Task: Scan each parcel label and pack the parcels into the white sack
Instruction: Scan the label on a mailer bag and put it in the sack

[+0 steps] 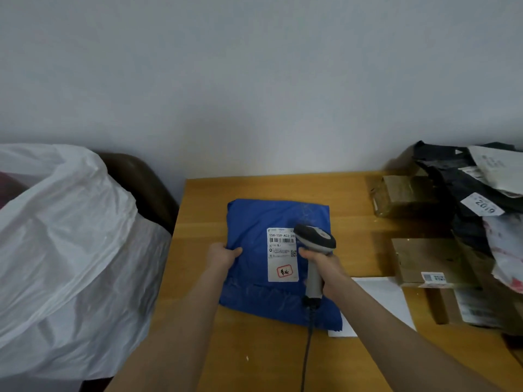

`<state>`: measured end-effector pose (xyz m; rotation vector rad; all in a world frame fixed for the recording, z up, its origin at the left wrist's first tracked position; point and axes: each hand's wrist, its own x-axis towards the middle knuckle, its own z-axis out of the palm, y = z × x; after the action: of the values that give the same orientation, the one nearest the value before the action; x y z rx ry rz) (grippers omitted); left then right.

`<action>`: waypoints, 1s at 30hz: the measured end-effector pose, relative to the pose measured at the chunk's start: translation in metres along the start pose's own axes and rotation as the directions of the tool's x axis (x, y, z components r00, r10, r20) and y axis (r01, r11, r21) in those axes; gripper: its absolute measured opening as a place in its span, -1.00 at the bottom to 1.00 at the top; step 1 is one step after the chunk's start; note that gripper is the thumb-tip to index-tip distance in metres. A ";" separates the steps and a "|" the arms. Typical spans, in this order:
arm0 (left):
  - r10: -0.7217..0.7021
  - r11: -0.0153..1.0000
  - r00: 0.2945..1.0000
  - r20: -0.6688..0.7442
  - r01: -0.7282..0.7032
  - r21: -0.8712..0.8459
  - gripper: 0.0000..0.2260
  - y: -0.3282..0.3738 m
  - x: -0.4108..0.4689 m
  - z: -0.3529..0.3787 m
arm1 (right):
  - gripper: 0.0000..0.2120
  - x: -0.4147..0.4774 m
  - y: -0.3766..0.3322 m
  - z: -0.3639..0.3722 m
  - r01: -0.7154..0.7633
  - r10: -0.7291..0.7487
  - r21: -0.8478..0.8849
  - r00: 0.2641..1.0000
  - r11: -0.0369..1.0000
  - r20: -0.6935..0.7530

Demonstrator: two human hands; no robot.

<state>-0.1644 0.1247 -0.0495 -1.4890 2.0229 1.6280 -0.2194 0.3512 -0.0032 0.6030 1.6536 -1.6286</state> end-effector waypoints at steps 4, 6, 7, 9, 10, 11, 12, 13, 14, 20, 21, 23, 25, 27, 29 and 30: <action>0.112 0.992 0.994 -0.006 -0.112 -0.061 -0.90 0.013 -0.014 -0.006 | -0.87 -0.024 0.000 -0.003 0.072 -0.072 0.040 0.997 0.997 -0.006; 0.137 0.985 0.990 -0.014 -0.138 -0.107 -0.86 0.024 -0.038 -0.017 | -0.91 -0.052 -0.003 -0.007 0.129 -0.128 0.043 0.992 0.991 -0.023; 0.138 0.982 0.990 -0.016 -0.139 -0.129 -0.85 0.028 -0.037 -0.021 | -0.90 -0.056 -0.003 -0.006 0.142 -0.141 0.039 0.989 0.989 -0.039; 0.155 0.973 0.987 -0.037 -0.159 -0.168 -0.78 0.035 -0.048 -0.030 | -0.86 -0.073 -0.004 -0.008 0.192 -0.191 0.016 0.981 0.981 -0.041; 0.163 0.969 0.985 -0.052 -0.170 -0.178 -0.74 0.038 -0.055 -0.034 | -0.85 -0.083 -0.003 -0.009 0.217 -0.217 -0.004 0.976 0.976 -0.028; 0.176 0.965 0.982 -0.070 -0.186 -0.184 -0.72 0.041 -0.061 -0.038 | -0.85 -0.092 -0.002 -0.009 0.243 -0.244 -0.017 0.970 0.970 -0.011; 0.185 0.963 0.979 -0.085 -0.198 -0.183 -0.70 0.044 -0.067 -0.042 | -0.85 -0.099 -0.002 -0.009 0.269 -0.269 -0.028 0.963 0.963 0.012; 0.194 0.959 0.976 -0.098 -0.209 -0.190 -0.69 0.046 -0.072 -0.045 | -0.86 -0.107 -0.002 -0.008 0.291 -0.289 -0.034 0.957 0.956 0.034; 0.198 0.956 0.975 -0.103 -0.215 -0.198 -0.68 0.048 -0.077 -0.049 | -0.87 -0.114 -0.003 -0.006 0.308 -0.306 -0.035 0.951 0.951 0.053; 0.247 0.943 0.959 -0.140 -0.271 -0.192 -0.68 0.055 -0.092 -0.067 | -0.88 -0.143 -0.007 0.000 0.366 -0.354 -0.079 0.925 0.927 0.139; 0.251 0.942 0.958 -0.142 -0.275 -0.193 -0.68 0.055 -0.093 -0.068 | -0.88 -0.146 -0.008 0.000 0.371 -0.357 -0.083 0.923 0.925 0.142; 0.253 0.941 0.956 -0.150 -0.280 -0.193 -0.67 0.056 -0.096 -0.071 | -0.90 -0.151 -0.010 0.000 0.376 -0.361 -0.089 0.920 0.922 0.150; 0.262 0.938 0.952 -0.158 -0.289 -0.190 -0.66 0.056 -0.098 -0.072 | -0.91 -0.155 -0.012 -0.001 0.376 -0.360 -0.089 0.920 0.922 0.157; 0.272 0.934 0.948 -0.164 -0.301 -0.191 -0.66 0.057 -0.099 -0.072 | -0.91 -0.157 -0.014 -0.003 0.373 -0.357 -0.085 0.920 0.924 0.162; 0.274 0.934 0.946 -0.174 -0.305 -0.186 -0.67 0.057 -0.100 -0.072 | -0.91 -0.158 -0.017 -0.005 0.368 -0.352 -0.083 0.922 0.926 0.160; 0.274 0.934 0.945 -0.178 -0.306 -0.184 -0.67 0.057 -0.101 -0.071 | -0.91 -0.159 -0.017 -0.006 0.364 -0.348 -0.083 0.925 0.928 0.154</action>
<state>-0.1257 0.1221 0.0814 -1.4722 2.3098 1.9496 -0.1345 0.3811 0.1287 0.1316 1.8118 -1.7713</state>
